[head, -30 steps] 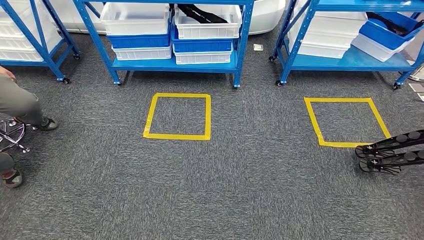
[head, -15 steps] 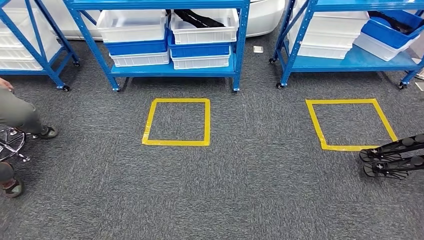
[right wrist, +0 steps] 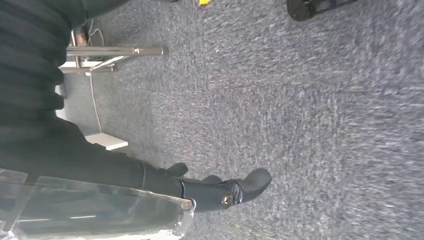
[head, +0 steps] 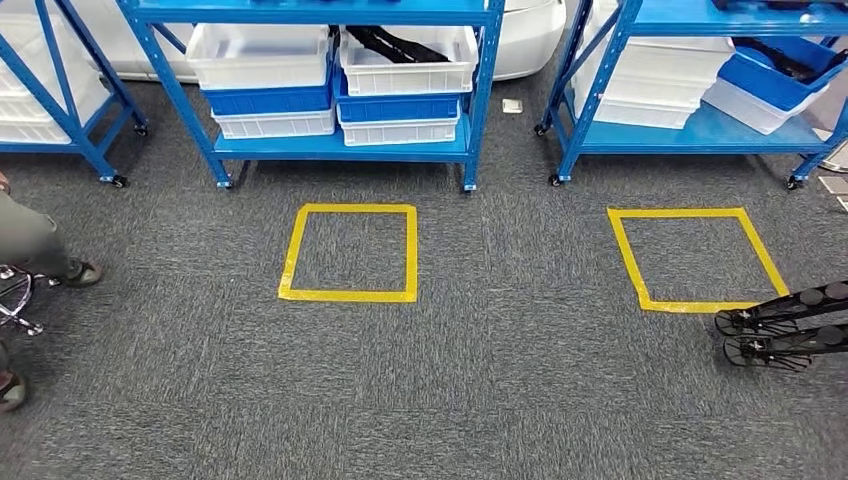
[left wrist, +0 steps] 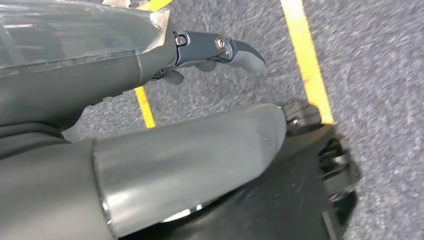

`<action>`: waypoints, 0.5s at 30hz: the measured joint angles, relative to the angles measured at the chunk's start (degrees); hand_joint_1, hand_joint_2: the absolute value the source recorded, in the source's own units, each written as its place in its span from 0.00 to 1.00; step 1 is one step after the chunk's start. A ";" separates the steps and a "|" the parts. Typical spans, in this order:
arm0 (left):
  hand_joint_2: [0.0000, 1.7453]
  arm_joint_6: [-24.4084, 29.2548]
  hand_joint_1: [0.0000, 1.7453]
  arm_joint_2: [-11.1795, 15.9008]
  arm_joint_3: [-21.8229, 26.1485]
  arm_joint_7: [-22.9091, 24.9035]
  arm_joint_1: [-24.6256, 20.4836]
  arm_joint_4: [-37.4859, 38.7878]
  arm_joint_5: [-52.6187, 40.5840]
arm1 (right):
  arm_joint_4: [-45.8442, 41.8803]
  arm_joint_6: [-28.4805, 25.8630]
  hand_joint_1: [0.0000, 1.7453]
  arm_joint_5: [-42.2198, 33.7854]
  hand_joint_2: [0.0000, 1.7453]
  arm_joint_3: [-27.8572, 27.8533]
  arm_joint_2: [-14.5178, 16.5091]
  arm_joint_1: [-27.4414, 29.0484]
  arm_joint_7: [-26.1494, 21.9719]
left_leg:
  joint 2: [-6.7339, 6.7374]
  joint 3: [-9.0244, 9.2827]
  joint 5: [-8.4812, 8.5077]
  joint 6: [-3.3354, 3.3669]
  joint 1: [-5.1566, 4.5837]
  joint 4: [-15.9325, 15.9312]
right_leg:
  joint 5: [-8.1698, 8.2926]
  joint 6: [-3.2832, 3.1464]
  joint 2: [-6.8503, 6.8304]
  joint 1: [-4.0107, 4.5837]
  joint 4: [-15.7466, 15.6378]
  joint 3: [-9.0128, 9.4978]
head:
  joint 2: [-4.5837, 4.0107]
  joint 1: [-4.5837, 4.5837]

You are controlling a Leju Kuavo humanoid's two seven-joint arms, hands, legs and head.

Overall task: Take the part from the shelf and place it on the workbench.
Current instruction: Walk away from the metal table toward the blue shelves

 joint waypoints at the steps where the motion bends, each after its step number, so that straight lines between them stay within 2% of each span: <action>1: 0.00 -0.07 0.00 0.01 0.00 0.02 -0.07 0.00 0.00 | 0.00 0.01 0.00 0.00 1.00 -0.01 -0.05 0.03 -0.03 | 0.03 0.25 -0.25 0.18 0.00 -0.04 | -1.37 0.05 0.00 -0.11 4.10 -2.52 | 0.00 0.01; 2: 0.00 -0.11 0.00 0.02 0.00 0.08 -0.13 0.01 0.00 | 0.00 0.01 0.00 0.00 1.00 -0.01 -0.10 0.09 -0.03 | -0.02 0.51 -0.56 0.21 0.00 -0.04 | -2.17 0.30 0.00 -0.24 7.50 -4.88 | 0.00 0.02; 3: 0.00 -0.16 0.00 0.03 0.00 0.18 -0.14 0.01 0.00 | 0.00 0.01 0.00 0.02 1.00 -0.02 -0.14 0.17 0.04 | -0.11 0.84 -0.90 0.16 0.02 -0.03 | -2.09 0.76 0.00 -0.36 9.24 -6.48 | -0.01 0.02; 4: 0.00 -0.19 0.00 0.04 0.01 0.31 -0.14 0.02 0.01 | 0.00 0.01 0.00 0.04 1.00 -0.03 -0.18 0.24 0.13 | -0.24 1.27 -1.27 0.03 0.05 -0.03 | -0.95 1.36 -0.02 -0.50 8.69 -6.93 | 0.00 0.02; 5: 0.00 -0.21 0.00 0.04 0.01 0.44 -0.13 0.02 0.02 | 0.00 0.01 0.00 0.07 1.00 -0.03 -0.21 0.29 0.22 | -0.36 1.79 -1.67 -0.17 0.10 -0.02 | 1.04 1.98 -0.06 -0.66 5.81 -6.17 | 0.01 0.03; 6: 0.00 -0.24 0.00 0.05 0.01 0.54 -0.12 0.02 0.03 | 0.00 0.01 0.00 0.11 1.00 -0.03 -0.27 0.34 0.31 | -0.44 2.24 -2.10 -0.43 0.15 -0.02 | 3.45 2.47 -0.18 -0.80 1.54 -4.67 | 0.01 0.04; 7: 0.00 -0.25 0.00 0.06 0.01 0.62 -0.12 0.03 0.04 | 0.00 0.01 0.00 0.14 1.00 -0.03 -0.33 0.34 0.36 | -0.47 2.65 -2.64 -0.80 0.08 0.00 | 5.44 2.59 -0.35 -0.77 -2.25 -3.20 | 0.01 0.05; 8: 0.00 -0.26 0.00 0.08 0.01 0.66 -0.13 0.04 0.05 | 0.00 0.01 0.00 0.18 1.00 -0.02 -0.38 0.34 0.39 | -0.46 2.95 -3.13 -1.18 0.01 0.02 | 6.77 2.32 -0.47 -0.64 -4.98 -2.02 | 0.00 0.04; 9: 0.00 -0.27 0.00 0.12 0.00 0.70 -0.14 0.05 0.06 | 0.00 0.01 0.00 0.21 1.00 -0.02 -0.41 0.33 0.41 | -0.43 3.11 -3.54 -1.54 -0.07 0.02 | 7.37 1.84 -0.55 -0.42 -6.32 -1.39 | 0.00 0.01; 10: 0.00 -0.27 0.00 0.16 0.00 0.73 -0.15 0.07 0.07 | 0.00 0.01 0.00 0.23 1.00 -0.02 -0.42 0.31 0.44 | -0.41 3.29 -3.82 -1.86 -0.11 -0.07 | 7.34 1.26 -0.56 -0.14 -6.40 -1.23 | 0.00 -0.04; 12: 0.00 -0.28 0.00 0.28 0.01 0.77 -0.21 0.04 0.08 | 0.00 0.01 0.00 0.24 1.00 -0.02 -0.41 0.29 0.49 | -0.33 3.61 -4.25 -2.44 0.09 -0.04 | 7.19 0.32 -0.46 -0.43 -6.68 -0.75 | -0.01 -0.10; 14: 0.00 -0.32 0.00 0.36 0.01 0.78 -0.26 0.02 0.08 | 0.00 0.03 0.00 0.25 1.00 -0.03 -0.39 0.31 0.54 | -0.22 2.39 -5.98 -2.93 0.33 3.05 | 6.89 -0.74 -0.45 -1.04 -7.06 0.02 | 0.01 -0.23; 15: 0.00 -0.33 0.00 0.40 0.00 0.78 -0.25 0.02 0.08 | 0.00 0.06 0.00 0.26 1.00 -0.04 -0.39 0.33 0.55 | -0.18 0.59 -7.50 -3.11 0.46 6.49 | 6.66 -1.22 -0.45 -1.12 -7.16 0.36 | 0.01 -0.30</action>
